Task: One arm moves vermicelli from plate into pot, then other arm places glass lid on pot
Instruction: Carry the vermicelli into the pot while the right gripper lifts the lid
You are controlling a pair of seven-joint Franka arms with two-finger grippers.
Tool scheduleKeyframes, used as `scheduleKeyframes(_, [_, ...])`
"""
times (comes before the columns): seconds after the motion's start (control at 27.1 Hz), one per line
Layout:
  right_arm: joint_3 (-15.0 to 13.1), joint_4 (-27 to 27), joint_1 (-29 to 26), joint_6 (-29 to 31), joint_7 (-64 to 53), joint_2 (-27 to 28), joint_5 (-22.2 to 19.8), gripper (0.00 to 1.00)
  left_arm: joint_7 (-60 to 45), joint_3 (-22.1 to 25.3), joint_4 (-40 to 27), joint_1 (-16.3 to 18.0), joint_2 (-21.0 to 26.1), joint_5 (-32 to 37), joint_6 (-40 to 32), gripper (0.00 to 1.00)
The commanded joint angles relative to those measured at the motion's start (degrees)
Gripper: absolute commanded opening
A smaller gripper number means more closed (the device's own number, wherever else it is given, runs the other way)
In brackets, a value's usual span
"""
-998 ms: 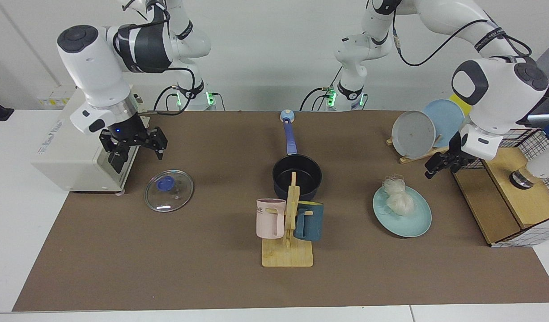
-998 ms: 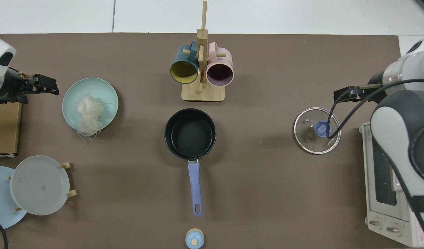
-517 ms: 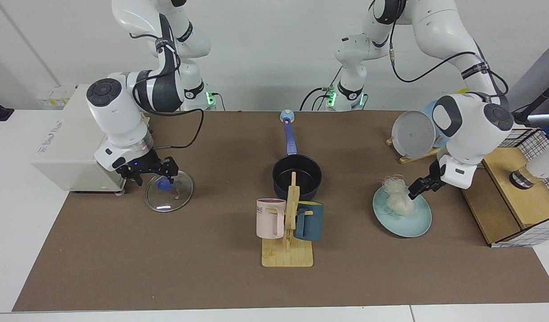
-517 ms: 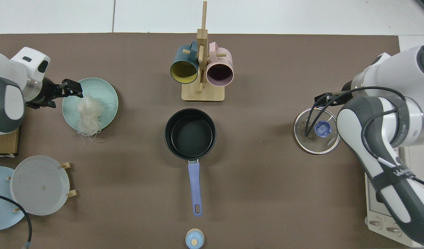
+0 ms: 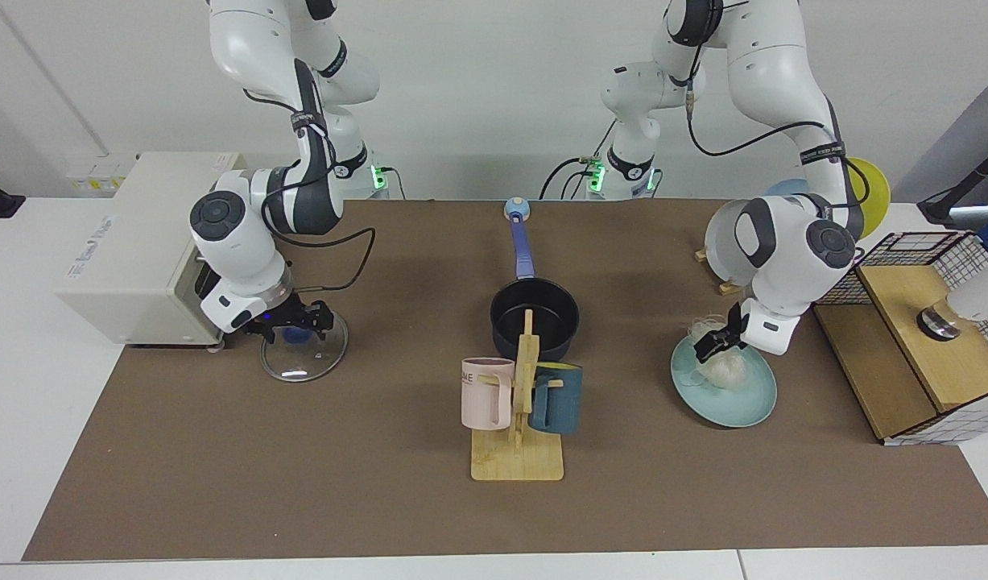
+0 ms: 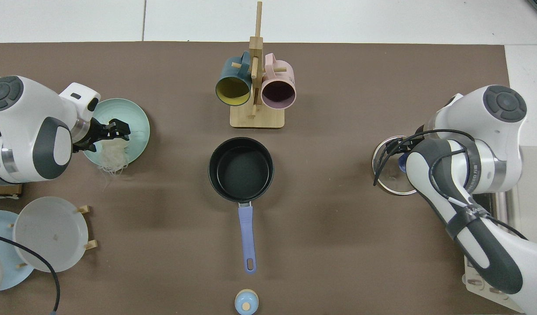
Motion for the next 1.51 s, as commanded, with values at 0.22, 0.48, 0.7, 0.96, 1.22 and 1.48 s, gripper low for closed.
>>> scheduleKeyframes(0.22, [0.19, -4.55, -1.37, 5.16, -6.00, 0.06, -1.62, 1.00, -2.92, 0.15, -1.32, -0.05, 2.08, 1.56, 4.74, 0.96])
scheduleKeyframes(0.48, [0.19, -5.60, -1.98, 5.08, -6.80, -0.29, -2.15, 1.00, -2.31, 0.06, -0.01, 0.47, 1.99, 1.12, 2.03, 0.00])
scheduleKeyframes(0.7, [0.10, -6.66, -1.63, 4.19, -7.76, -0.64, -3.12, 1.00, -3.01, -0.02, 7.11, 0.47, 1.47, 0.77, -7.64, 0.00])
scheduleKeyframes(0.96, [0.19, -6.84, -1.89, 2.88, -7.76, -0.03, -4.26, 1.00, -5.91, -0.20, 8.08, 0.30, -4.42, -1.33, -14.14, 0.00])
scheduleKeyframes(1.22, [0.19, -6.57, -1.98, 1.47, -7.85, -0.03, -4.26, 0.98, -7.23, -1.34, 7.73, -0.05, -11.36, -4.06, -21.00, 0.00])
scheduleKeyframes(1.48, [0.19, -6.48, -1.37, 0.85, -7.76, -0.03, -4.26, 0.53, -8.46, -3.27, 5.81, -0.14, -18.48, -8.28, -26.63, 0.00])
